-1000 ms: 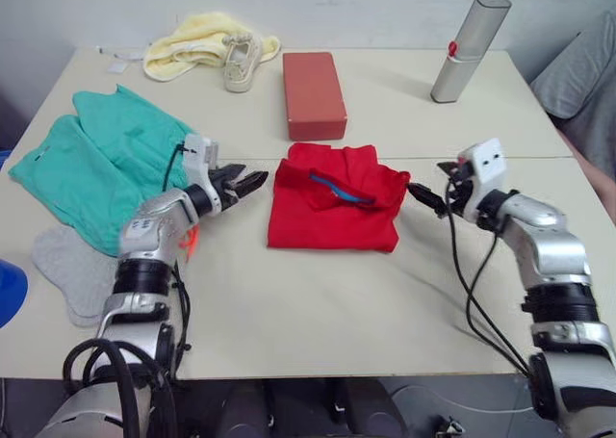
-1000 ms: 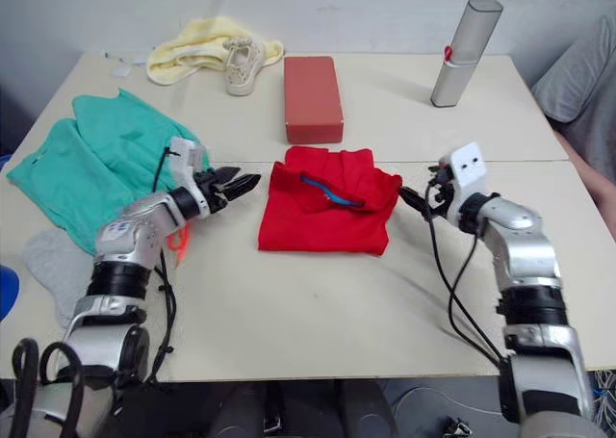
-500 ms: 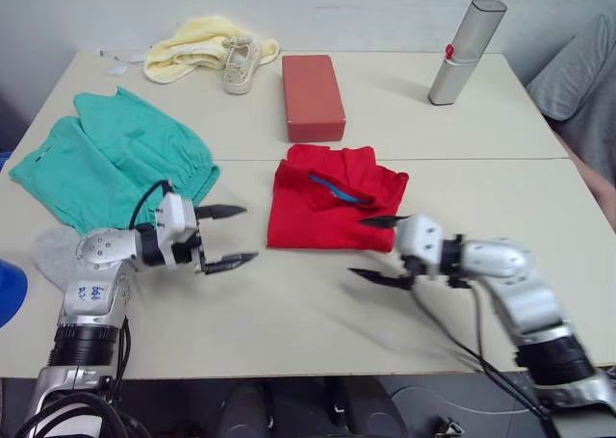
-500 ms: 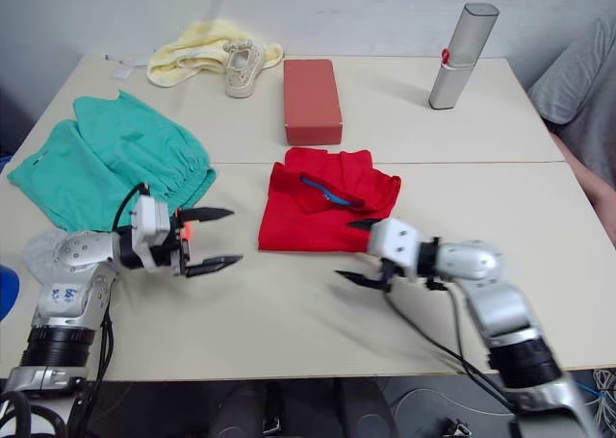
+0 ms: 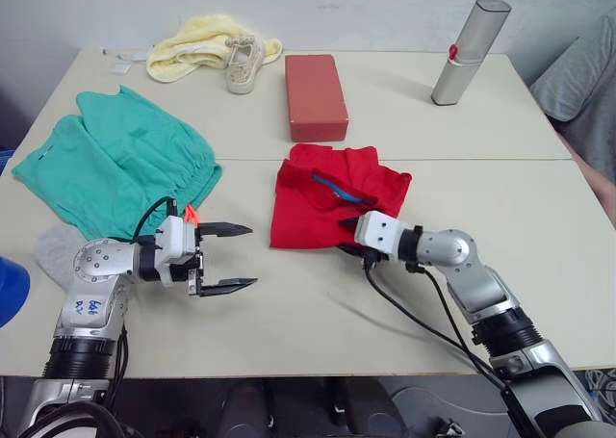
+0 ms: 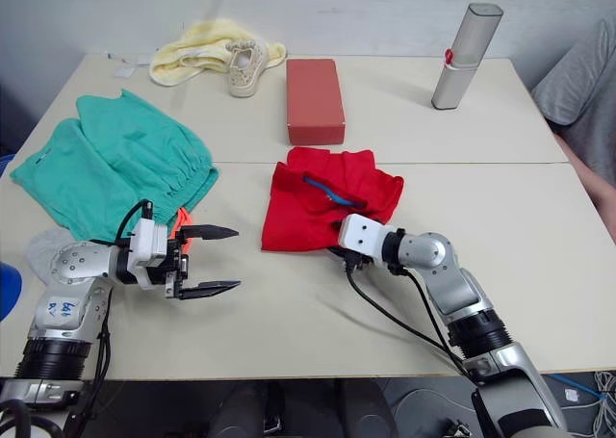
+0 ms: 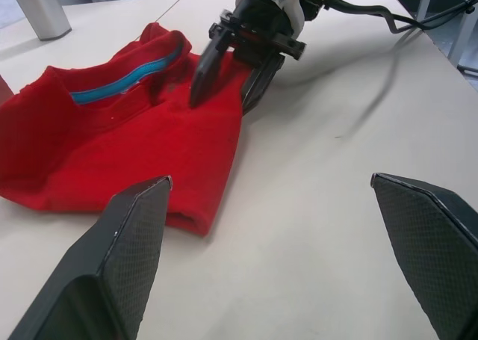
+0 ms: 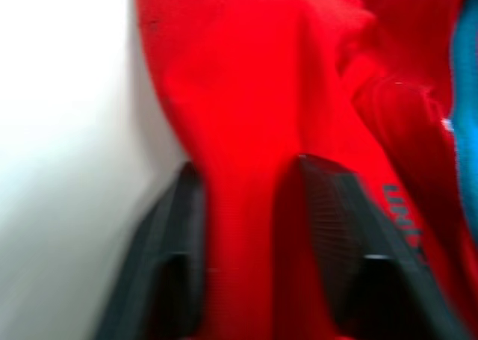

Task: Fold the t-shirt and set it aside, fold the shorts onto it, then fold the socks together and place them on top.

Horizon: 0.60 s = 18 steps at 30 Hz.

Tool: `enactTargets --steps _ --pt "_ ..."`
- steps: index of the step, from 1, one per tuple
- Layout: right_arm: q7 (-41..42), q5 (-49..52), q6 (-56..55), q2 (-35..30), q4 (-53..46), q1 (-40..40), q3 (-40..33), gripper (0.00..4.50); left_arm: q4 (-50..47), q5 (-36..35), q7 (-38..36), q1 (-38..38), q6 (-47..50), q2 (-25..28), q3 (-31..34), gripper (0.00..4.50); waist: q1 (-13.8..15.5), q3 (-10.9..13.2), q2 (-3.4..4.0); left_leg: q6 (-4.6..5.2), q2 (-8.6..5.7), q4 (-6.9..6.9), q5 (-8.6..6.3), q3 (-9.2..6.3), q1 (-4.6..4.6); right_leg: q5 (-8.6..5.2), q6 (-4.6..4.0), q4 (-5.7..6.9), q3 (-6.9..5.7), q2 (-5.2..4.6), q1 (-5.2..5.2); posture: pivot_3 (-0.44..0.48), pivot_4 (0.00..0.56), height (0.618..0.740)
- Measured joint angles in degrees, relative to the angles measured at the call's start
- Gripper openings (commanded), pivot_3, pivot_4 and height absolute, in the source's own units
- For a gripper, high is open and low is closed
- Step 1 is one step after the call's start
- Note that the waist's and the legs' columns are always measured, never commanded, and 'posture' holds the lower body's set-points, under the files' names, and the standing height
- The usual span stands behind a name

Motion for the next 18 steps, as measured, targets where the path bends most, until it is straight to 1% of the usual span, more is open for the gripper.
enactTargets --steps 1,2,6,11,16,18 --pt "0.6 0.2 0.8 -0.2 -1.0 0.5 0.0 0.3 -0.1 0.0 0.1 0.0 0.1 0.0 0.0 4.5 0.0 0.0 0.0 0.0 0.0 0.0 0.0 -0.01 -0.01 0.0 0.0 -0.01 0.0 0.0 -0.01 0.0 0.15 0.74" --pt "1.2 0.5 1.8 -0.4 -2.2 1.1 0.0 0.03 -0.3 -0.1 0.2 0.1 0.3 0.0 0.0 4.5 0.0 0.0 0.0 0.0 0.0 0.0 0.0 -0.02 -0.02 0.0 0.0 -0.02 0.0 0.0 0.0 0.0 0.15 0.74" --pt "4.7 3.4 8.4 -2.4 -11.0 5.8 0.1 0.03 -2.3 -1.1 0.2 1.3 1.9 0.7 0.1 4.5 0.1 0.0 0.0 0.0 0.03 -0.02 -0.03 -0.09 -0.08 0.0 0.0 -0.07 -0.04 0.0 0.0 0.0 0.15 0.74" --pt "8.0 8.1 18.9 -6.5 -26.4 13.4 0.2 0.03 -5.1 -2.4 0.2 3.6 3.7 2.2 1.6 4.5 0.2 0.0 0.0 0.0 0.03 -0.04 -0.04 -0.1 -0.07 0.0 0.0 -0.08 -0.04 0.01 0.0 0.0 0.15 0.74" --pt "8.8 13.6 27.1 -11.5 -41.5 22.4 -0.1 0.03 -10.4 -4.4 0.8 9.6 7.0 4.2 3.4 4.5 0.2 0.0 0.0 0.0 0.04 -0.13 -0.07 -0.14 -0.07 -0.01 -0.02 -0.23 -0.05 0.0 0.04 0.0 0.15 0.74" --pt "8.1 14.8 28.7 -11.6 -43.6 23.6 -0.3 0.43 -11.9 -4.8 1.0 10.7 8.3 4.5 3.8 4.5 0.2 0.0 -0.06 0.01 0.04 -0.1 -0.08 -0.16 -0.02 0.0 -0.01 -0.25 -0.06 0.0 0.12 0.0 0.15 0.74"
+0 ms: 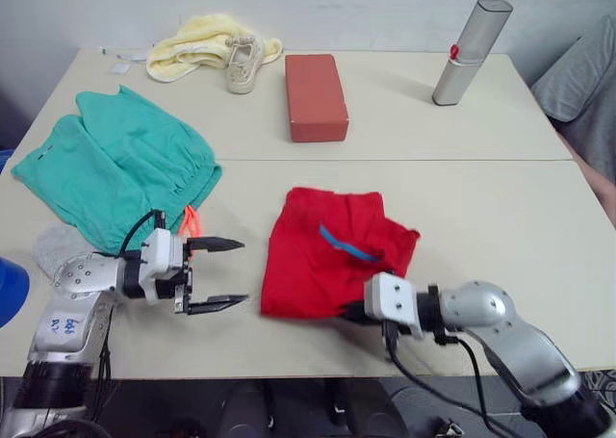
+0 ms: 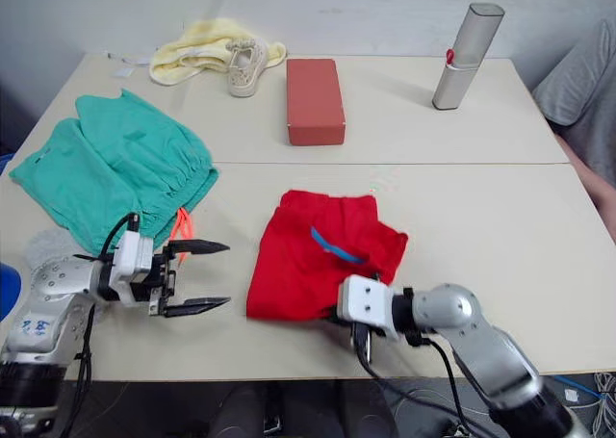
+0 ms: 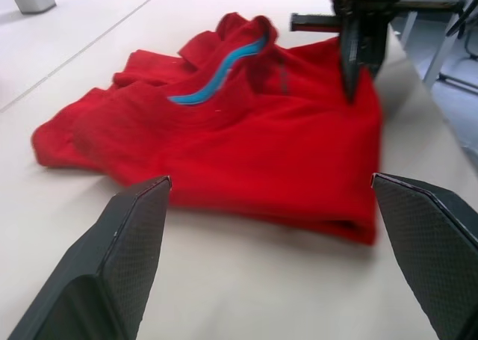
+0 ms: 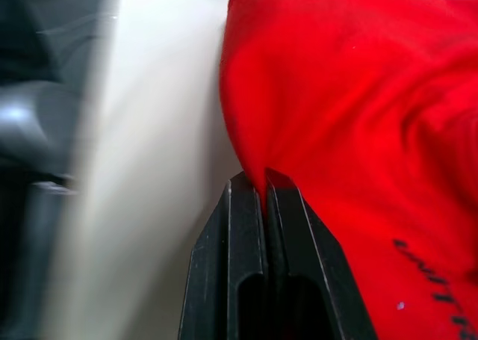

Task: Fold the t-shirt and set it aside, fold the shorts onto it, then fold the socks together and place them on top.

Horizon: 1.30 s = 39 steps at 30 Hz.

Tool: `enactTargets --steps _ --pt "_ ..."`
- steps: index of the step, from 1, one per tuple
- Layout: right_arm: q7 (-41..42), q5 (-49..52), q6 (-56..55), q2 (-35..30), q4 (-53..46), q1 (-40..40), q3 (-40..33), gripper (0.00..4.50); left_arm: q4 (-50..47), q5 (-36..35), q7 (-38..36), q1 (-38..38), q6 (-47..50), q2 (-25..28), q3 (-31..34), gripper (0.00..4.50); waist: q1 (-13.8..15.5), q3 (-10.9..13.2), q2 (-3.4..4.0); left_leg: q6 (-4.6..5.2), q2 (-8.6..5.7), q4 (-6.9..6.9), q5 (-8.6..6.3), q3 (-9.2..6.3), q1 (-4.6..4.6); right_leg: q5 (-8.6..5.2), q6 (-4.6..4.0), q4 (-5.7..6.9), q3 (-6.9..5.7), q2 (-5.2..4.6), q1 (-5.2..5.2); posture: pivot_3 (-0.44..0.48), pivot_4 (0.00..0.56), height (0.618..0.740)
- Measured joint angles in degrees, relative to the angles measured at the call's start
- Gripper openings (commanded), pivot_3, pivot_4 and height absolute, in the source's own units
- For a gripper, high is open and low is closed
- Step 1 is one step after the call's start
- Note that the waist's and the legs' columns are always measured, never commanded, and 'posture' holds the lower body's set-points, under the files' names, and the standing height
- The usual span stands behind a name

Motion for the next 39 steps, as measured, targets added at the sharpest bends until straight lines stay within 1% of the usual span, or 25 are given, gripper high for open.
enactTargets --steps 2,4,6,7,11,14,15,18,20,23,25,28,31,35,39 --pt "-0.6 1.6 1.1 0.1 0.0 0.7 -1.3 0.95 -1.2 -0.3 0.0 0.4 0.7 0.1 0.0 4.5 0.0 0.0 -0.03 0.03 -0.03 0.01 0.0 0.01 0.03 0.03 0.0 -0.03 0.0 -0.02 0.05 0.0 0.15 0.74" --pt "-0.2 2.8 0.7 -0.1 0.4 1.5 -2.1 1.68 -1.5 -0.4 -0.1 0.3 1.2 0.1 -0.2 4.5 0.1 0.0 -0.04 0.05 -0.04 0.0 -0.01 0.0 0.02 0.04 -0.01 -0.06 -0.02 -0.01 0.05 0.0 0.15 0.74" --pt "1.3 4.7 -2.2 -0.5 1.2 2.3 -4.3 2.41 -1.3 -0.7 -0.7 -1.1 3.5 0.7 -1.1 4.5 0.4 0.0 -0.04 0.07 -0.06 0.0 -0.03 -0.03 -0.02 0.04 0.0 -0.14 -0.06 0.01 0.06 0.0 0.15 0.74" --pt "3.0 7.0 -3.0 -1.6 1.2 2.9 -6.4 2.68 -1.3 -0.8 -0.9 -2.7 4.9 0.9 -1.9 4.5 0.7 0.0 -0.04 0.11 -0.1 0.0 -0.04 -0.02 -0.03 0.04 0.01 -0.17 -0.06 -0.01 0.06 0.0 0.15 0.74" --pt "8.7 15.9 -3.5 -6.4 1.3 3.6 -16.0 2.68 0.6 -0.4 -1.3 -8.1 6.2 1.0 -3.6 4.5 1.1 0.0 -0.04 0.22 -0.12 0.03 -0.11 0.05 0.0 0.11 0.13 -0.31 -0.03 0.0 0.13 0.0 0.15 0.74" --pt "11.4 15.7 -7.6 -9.6 5.0 3.1 -19.9 2.68 3.1 1.5 -1.3 -11.5 6.2 0.5 -5.9 4.5 1.1 0.0 -0.04 0.23 -0.13 0.03 -0.11 0.1 0.0 0.12 0.15 -0.34 -0.01 0.03 0.12 0.0 0.15 0.74" --pt "12.3 14.4 -10.5 -10.3 7.2 2.8 -20.5 2.68 4.1 2.1 -1.1 -12.6 6.1 0.3 -6.7 4.5 1.2 0.0 -0.04 0.23 -0.14 0.04 -0.11 0.09 0.0 0.12 0.15 -0.34 -0.01 0.03 0.12 0.0 0.15 0.74" --pt "15.7 7.5 -23.7 -13.0 19.1 -1.1 -20.5 2.68 9.4 5.8 -0.1 -18.3 5.0 -1.8 -9.9 4.5 1.5 0.0 -0.04 0.31 -0.5 0.08 -0.06 0.21 0.02 0.18 0.26 -0.33 -0.09 0.09 0.09 0.0 0.15 0.74" --pt "17.2 4.2 -31.0 -13.6 25.9 -3.8 -20.4 2.68 12.6 8.0 0.1 -21.3 4.4 -2.8 -11.6 4.5 1.5 0.0 -0.04 0.34 -0.52 0.08 -0.04 0.24 0.02 0.18 0.27 -0.33 -0.07 0.03 0.07 0.0 0.15 0.74" --pt "18.8 1.2 -38.4 -13.6 34.0 -7.7 -18.6 2.68 18.1 10.9 0.6 -26.0 2.7 -5.8 -14.1 4.5 1.5 0.0 -0.02 0.34 -0.44 0.09 -0.03 0.29 0.0 0.2 0.3 -0.33 -0.09 -0.01 0.04 0.0 0.15 0.74" --pt "19.0 0.4 -40.2 -13.4 36.9 -9.6 -17.9 2.68 20.8 12.2 0.9 -28.6 2.1 -7.8 -15.6 4.5 1.5 0.0 0.02 0.34 -0.28 0.1 -0.03 0.33 0.0 0.21 0.33 -0.31 -0.08 -0.02 0.03 0.0 0.15 0.74" --pt "19.0 1.0 -39.9 -12.4 37.9 -11.8 -16.6 2.68 24.7 13.9 1.9 -32.3 1.1 -11.0 -16.7 4.5 1.5 0.0 0.04 0.33 -0.17 0.15 -0.03 0.35 0.01 0.22 0.34 -0.25 -0.07 0.01 0.01 0.0 0.15 0.74" --pt "19.0 2.6 -37.0 -11.6 36.4 -11.5 -16.2 2.68 27.9 15.3 2.0 -34.6 -0.3 -13.0 -17.9 4.5 1.4 0.1 0.08 0.31 -0.15 0.15 -0.02 0.35 0.01 0.22 0.34 -0.21 -0.03 0.01 0.0 0.0 0.15 0.74" --pt "18.4 7.0 -27.6 -11.6 29.1 -9.0 -15.6 2.68 33.4 18.1 4.0 -37.0 -2.1 -16.9 -19.3 4.5 1.6 0.1 0.11 0.31 -0.15 0.21 -0.01 0.3 -0.02 0.22 0.35 -0.18 0.0 -0.02 0.01 0.0 0.15 0.74" --pt "15.7 10.8 -18.6 -11.6 22.3 -7.7 -15.4 2.68 37.0 19.8 5.4 -38.9 -3.5 -19.0 -19.7 4.5 1.6 0.1 0.11 0.31 -0.16 0.21 -0.02 0.27 -0.04 0.23 0.36 -0.19 0.02 -0.02 0.01 0.0 0.15 0.74"
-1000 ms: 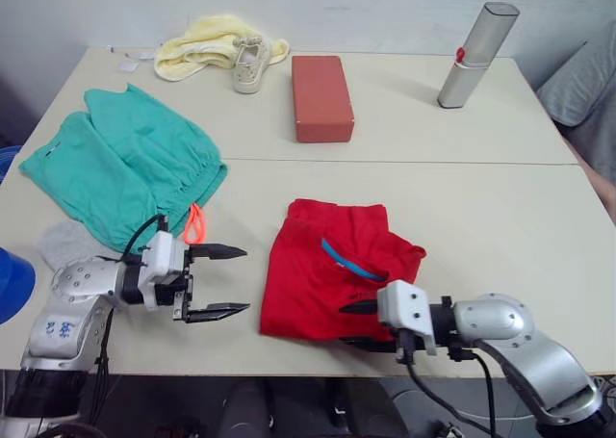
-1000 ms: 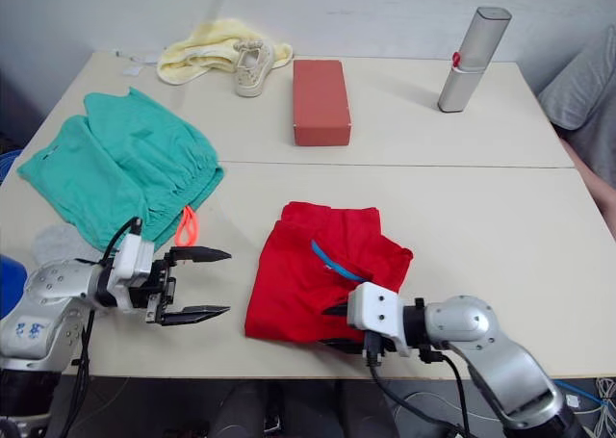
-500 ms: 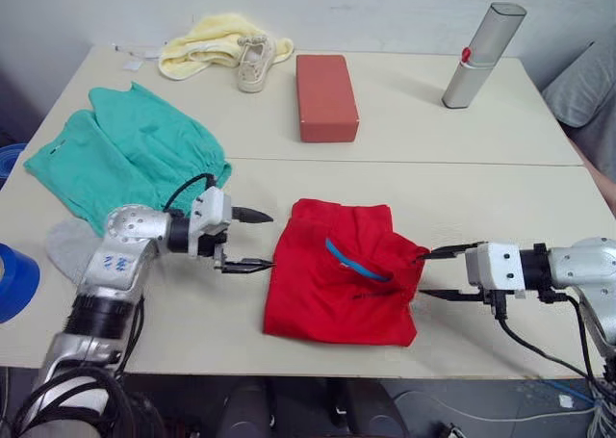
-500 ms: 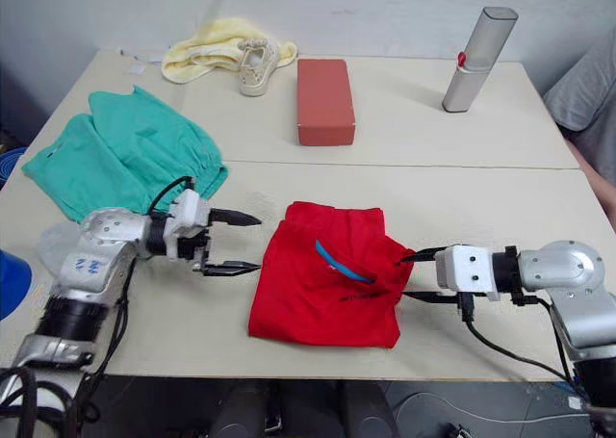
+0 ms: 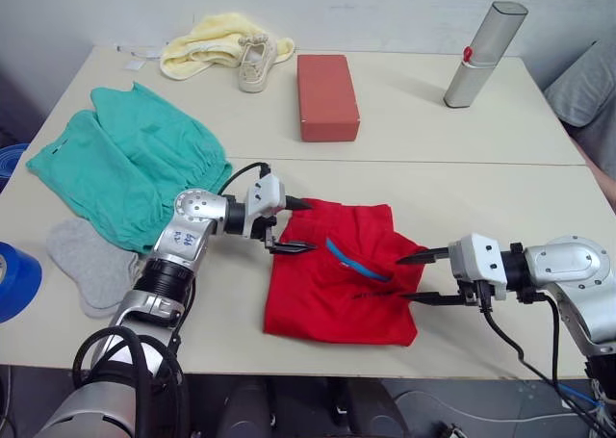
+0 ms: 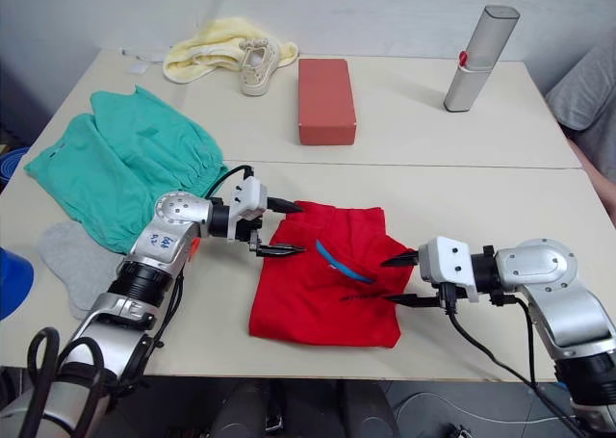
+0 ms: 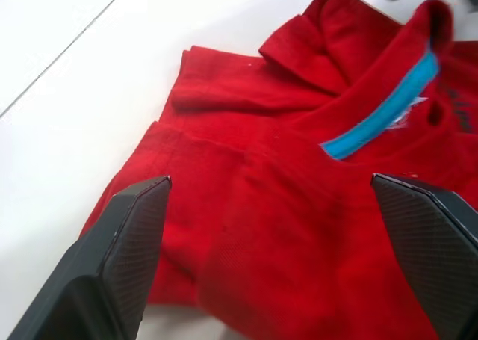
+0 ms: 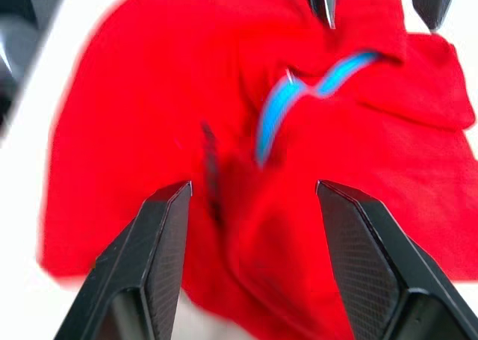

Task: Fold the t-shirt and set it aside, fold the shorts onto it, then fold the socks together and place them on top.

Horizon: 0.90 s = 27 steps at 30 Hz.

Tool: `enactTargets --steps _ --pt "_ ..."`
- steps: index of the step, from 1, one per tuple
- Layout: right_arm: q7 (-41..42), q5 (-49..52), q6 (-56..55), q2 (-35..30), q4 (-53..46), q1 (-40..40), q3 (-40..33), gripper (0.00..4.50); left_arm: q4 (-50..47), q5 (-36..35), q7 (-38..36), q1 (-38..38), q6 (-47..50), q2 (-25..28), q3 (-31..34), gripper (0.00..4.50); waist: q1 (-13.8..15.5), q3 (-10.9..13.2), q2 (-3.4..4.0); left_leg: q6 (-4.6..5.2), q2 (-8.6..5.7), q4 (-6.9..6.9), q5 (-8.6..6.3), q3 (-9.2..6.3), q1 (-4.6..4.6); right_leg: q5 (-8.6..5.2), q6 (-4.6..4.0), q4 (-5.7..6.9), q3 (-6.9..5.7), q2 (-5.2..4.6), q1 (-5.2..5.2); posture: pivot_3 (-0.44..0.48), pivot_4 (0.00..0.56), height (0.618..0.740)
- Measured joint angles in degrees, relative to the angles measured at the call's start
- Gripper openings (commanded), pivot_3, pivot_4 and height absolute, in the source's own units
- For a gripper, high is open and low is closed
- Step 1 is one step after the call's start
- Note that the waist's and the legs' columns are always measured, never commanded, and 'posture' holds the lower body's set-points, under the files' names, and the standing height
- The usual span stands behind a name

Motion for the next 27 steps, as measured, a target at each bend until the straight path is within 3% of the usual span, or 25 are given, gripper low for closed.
enactTargets --steps 11,12,15,21,26,27 --pt "-7.2 -8.1 2.2 0.9 1.1 1.0 3.6 2.68 4.1 1.4 -1.3 -0.8 -0.8 -0.3 -0.2 4.5 0.0 0.0 0.0 0.0 -0.05 -0.01 0.0 0.06 0.0 0.0 0.0 0.01 -0.1 0.02 -0.04 0.0 0.15 0.74" --pt "-7.5 -8.4 2.2 1.2 1.6 1.0 3.6 2.71 4.1 1.4 -1.5 -0.8 -0.7 -0.3 -0.2 4.31 0.0 0.0 0.0 0.0 -0.05 -0.01 0.0 0.06 -0.01 0.0 0.0 0.01 -0.1 0.02 -0.04 0.0 0.15 0.74" --pt "-8.0 -9.4 1.6 2.2 3.1 0.4 3.8 2.14 4.1 1.4 -2.0 -0.8 -0.4 -0.3 -0.2 3.66 0.0 0.0 0.0 0.0 -0.04 -0.01 0.0 0.07 0.0 0.0 0.0 0.01 -0.11 0.03 -0.04 0.0 0.15 0.74" --pt "-7.6 -10.0 -1.1 3.7 5.1 0.0 4.4 0.1 3.9 1.4 -2.5 -0.7 1.5 -0.3 -0.2 1.74 0.0 0.0 0.0 0.0 -0.04 -0.01 0.0 0.09 0.01 0.0 0.0 0.03 -0.13 0.03 -0.04 0.0 0.15 0.74" --pt "-6.5 -8.9 -2.7 4.8 6.1 -1.1 4.3 0.0 1.4 -0.4 -3.3 0.4 4.5 -0.3 0.7 0.19 -0.1 0.0 0.0 0.0 -0.02 -0.01 0.0 0.09 0.01 0.0 0.0 0.06 -0.13 0.04 -0.05 0.0 0.15 0.74" --pt "-6.3 -8.6 -2.7 5.0 6.1 -1.5 4.3 0.0 0.9 -0.9 -3.4 0.6 5.3 -0.3 1.3 0.05 -0.1 0.0 0.0 0.0 -0.02 0.0 0.0 0.11 0.02 0.0 0.0 0.07 -0.13 0.04 -0.06 0.0 0.15 0.74"
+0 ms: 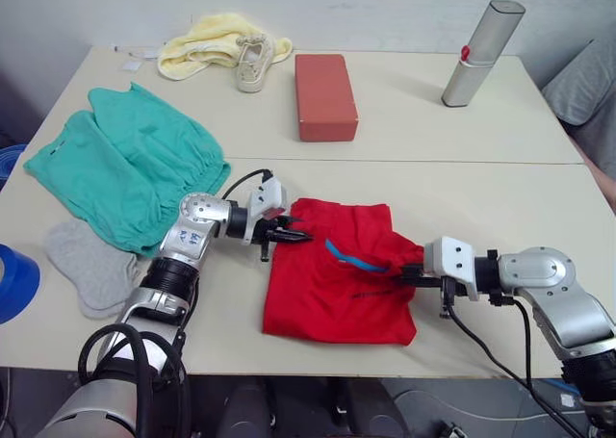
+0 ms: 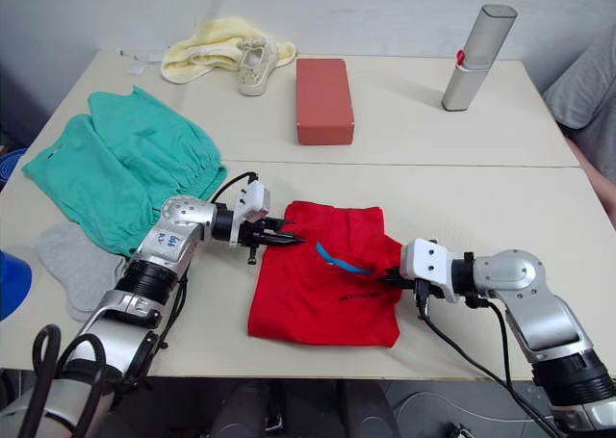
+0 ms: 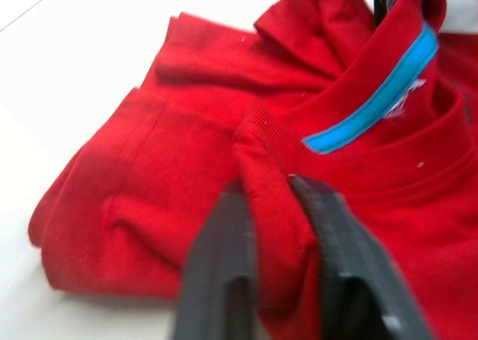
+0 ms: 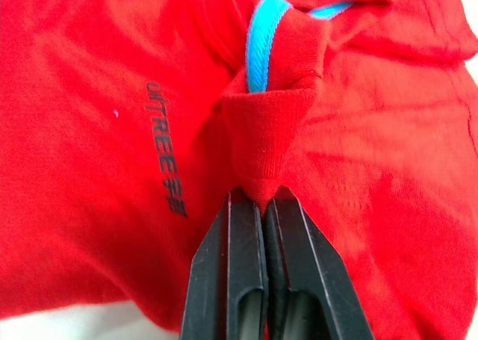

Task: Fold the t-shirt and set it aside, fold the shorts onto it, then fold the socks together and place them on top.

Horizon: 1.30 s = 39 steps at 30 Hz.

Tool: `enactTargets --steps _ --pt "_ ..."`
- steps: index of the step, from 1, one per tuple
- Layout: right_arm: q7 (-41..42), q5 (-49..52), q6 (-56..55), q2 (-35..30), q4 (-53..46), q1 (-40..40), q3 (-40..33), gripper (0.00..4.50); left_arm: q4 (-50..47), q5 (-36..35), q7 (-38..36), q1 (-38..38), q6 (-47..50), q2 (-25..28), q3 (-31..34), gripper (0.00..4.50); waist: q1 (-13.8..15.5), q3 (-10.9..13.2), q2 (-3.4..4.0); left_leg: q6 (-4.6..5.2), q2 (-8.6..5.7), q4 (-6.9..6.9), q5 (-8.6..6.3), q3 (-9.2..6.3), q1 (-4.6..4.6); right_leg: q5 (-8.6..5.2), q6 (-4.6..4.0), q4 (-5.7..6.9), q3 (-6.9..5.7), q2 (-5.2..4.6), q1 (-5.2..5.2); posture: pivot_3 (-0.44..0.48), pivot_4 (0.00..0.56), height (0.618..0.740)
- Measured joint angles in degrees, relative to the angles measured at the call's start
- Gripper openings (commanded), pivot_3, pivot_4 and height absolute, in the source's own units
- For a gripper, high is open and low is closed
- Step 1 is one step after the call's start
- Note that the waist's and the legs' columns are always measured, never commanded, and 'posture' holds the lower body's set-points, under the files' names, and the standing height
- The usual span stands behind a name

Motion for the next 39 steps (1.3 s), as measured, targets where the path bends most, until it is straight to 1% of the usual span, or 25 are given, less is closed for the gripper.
enactTargets --steps 3,6,10,16,20,26,29,32,35,36,38,39 --pt "0.2 1.4 0.3 0.2 0.5 -1.4 -0.7 0.0 -2.1 -2.5 0.0 1.0 2.6 0.4 2.2 0.05 0.0 0.0 0.0 0.0 0.01 0.01 0.0 0.0 0.01 0.0 0.0 0.02 0.0 -0.01 0.0 0.0 0.15 0.74" --pt "-0.3 2.9 1.7 0.6 2.8 -4.9 -1.5 0.0 -4.5 -6.2 0.3 2.0 5.5 1.0 5.8 0.05 -0.1 0.0 0.0 0.0 0.02 0.03 0.0 0.02 0.02 0.0 0.0 0.09 0.01 -0.02 -0.02 0.0 0.15 0.74" --pt "-2.9 2.6 2.9 2.2 6.0 -10.0 -1.9 0.0 -5.7 -6.8 3.1 3.0 6.2 1.5 8.5 0.05 -0.1 0.0 0.0 -0.01 0.02 0.03 0.01 0.02 0.04 0.0 0.0 0.1 0.02 -0.02 -0.02 0.0 0.15 0.74" --pt "-7.3 -1.3 4.1 4.4 11.4 -14.9 -0.9 0.0 -5.5 -6.0 7.3 4.4 6.2 1.3 9.0 0.05 0.0 0.0 0.0 -0.01 0.02 0.04 0.01 0.04 0.0 0.0 0.0 0.1 0.02 -0.04 -0.05 0.0 0.15 0.74" --pt "-10.8 -4.6 4.4 6.9 14.9 -16.7 -0.1 0.0 -5.0 -5.0 11.1 4.4 5.8 0.3 9.0 0.05 -0.1 0.0 0.0 -0.01 0.02 0.04 0.01 0.07 0.0 0.0 0.0 0.13 0.03 -0.03 -0.06 0.0 0.15 0.74" --pt "-14.0 -6.8 6.7 8.9 17.5 -17.3 1.3 0.0 -3.0 -3.8 14.5 4.4 5.6 -0.4 8.9 0.05 -0.2 0.0 0.01 -0.02 0.03 0.04 0.01 0.11 0.0 0.0 0.0 0.19 0.04 -0.03 -0.11 0.0 0.15 0.74" --pt "-14.8 -6.4 8.1 9.2 17.6 -17.2 1.0 0.66 -2.4 -3.6 16.9 4.4 6.4 -0.8 9.0 0.79 -0.2 0.0 0.01 -0.04 0.03 0.04 0.02 0.11 0.0 0.0 0.0 0.21 0.04 -0.02 -0.12 0.0 0.15 0.74" --pt "-15.0 -5.8 8.7 9.0 17.0 -16.1 -0.2 1.68 -1.4 -3.4 19.0 4.5 6.5 -1.0 9.1 1.74 -0.2 0.0 0.01 -0.04 0.03 0.04 0.02 0.11 0.0 0.0 0.0 0.21 0.04 -0.03 -0.11 0.0 0.15 0.74" --pt "-14.8 -5.1 7.3 7.9 15.4 -14.2 -1.8 2.66 -1.9 -3.5 19.4 5.7 4.6 -0.5 9.7 2.65 -0.2 0.0 0.01 -0.04 0.03 0.01 0.02 0.12 0.01 0.0 0.0 0.2 0.04 -0.03 -0.11 0.0 0.15 0.74" --pt "-14.5 -4.3 6.3 7.4 14.9 -13.2 -3.4 3.09 -2.4 -3.5 19.3 6.5 3.6 0.3 10.0 2.7 -0.2 0.0 0.01 -0.04 0.03 0.01 0.02 0.12 0.0 0.0 0.0 0.2 0.04 -0.02 -0.12 0.0 0.15 0.74" --pt "-13.2 -1.1 6.3 6.3 12.6 -11.0 -7.3 3.74 -3.8 -4.1 18.8 8.2 1.0 1.3 11.6 2.7 -0.2 0.0 0.03 -0.05 0.05 -0.01 0.02 0.13 0.01 0.0 0.0 0.21 0.05 -0.02 -0.12 0.0 0.15 0.74" --pt "-11.9 1.8 6.9 5.8 10.0 -9.5 -9.6 3.74 -4.4 -5.1 18.1 8.9 -0.7 1.8 12.8 2.7 -0.2 0.0 0.03 -0.06 0.06 -0.01 0.03 0.13 0.0 0.0 0.0 0.21 0.04 -0.01 -0.12 0.0 0.15 0.74"
